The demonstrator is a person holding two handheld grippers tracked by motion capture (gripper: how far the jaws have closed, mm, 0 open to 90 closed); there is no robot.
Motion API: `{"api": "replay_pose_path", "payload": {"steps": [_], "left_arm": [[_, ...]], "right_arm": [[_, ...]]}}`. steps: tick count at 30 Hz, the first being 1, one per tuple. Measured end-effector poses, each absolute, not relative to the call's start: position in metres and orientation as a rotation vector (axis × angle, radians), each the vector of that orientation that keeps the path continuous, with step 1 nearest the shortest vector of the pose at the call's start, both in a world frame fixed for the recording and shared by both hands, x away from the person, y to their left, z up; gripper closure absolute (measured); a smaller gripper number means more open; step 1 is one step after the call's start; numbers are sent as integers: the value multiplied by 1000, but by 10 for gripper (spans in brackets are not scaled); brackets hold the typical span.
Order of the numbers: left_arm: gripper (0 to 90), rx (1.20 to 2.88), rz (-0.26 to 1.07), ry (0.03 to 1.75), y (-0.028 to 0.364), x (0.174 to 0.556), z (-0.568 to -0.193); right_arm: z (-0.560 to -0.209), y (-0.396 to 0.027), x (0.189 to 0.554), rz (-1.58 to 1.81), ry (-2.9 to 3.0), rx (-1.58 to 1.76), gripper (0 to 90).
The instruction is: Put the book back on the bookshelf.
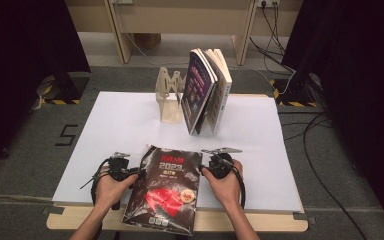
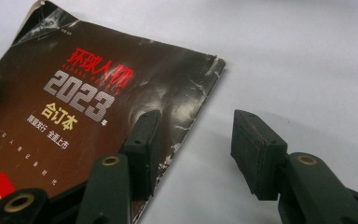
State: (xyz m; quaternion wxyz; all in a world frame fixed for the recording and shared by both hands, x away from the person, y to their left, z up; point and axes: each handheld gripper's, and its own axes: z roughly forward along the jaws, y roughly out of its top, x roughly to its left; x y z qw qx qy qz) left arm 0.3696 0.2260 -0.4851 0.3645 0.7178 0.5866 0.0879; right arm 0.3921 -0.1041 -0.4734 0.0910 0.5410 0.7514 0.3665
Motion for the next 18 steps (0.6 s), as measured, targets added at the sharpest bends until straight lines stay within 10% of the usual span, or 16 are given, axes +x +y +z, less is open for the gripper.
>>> {"api": "replay_pose_path", "payload": {"steps": [18], "left_arm": [[629,1943,258,1397,208,360,-485]], "right_arm": [[-481,-96,401,1046,2258,1627,536]]}}
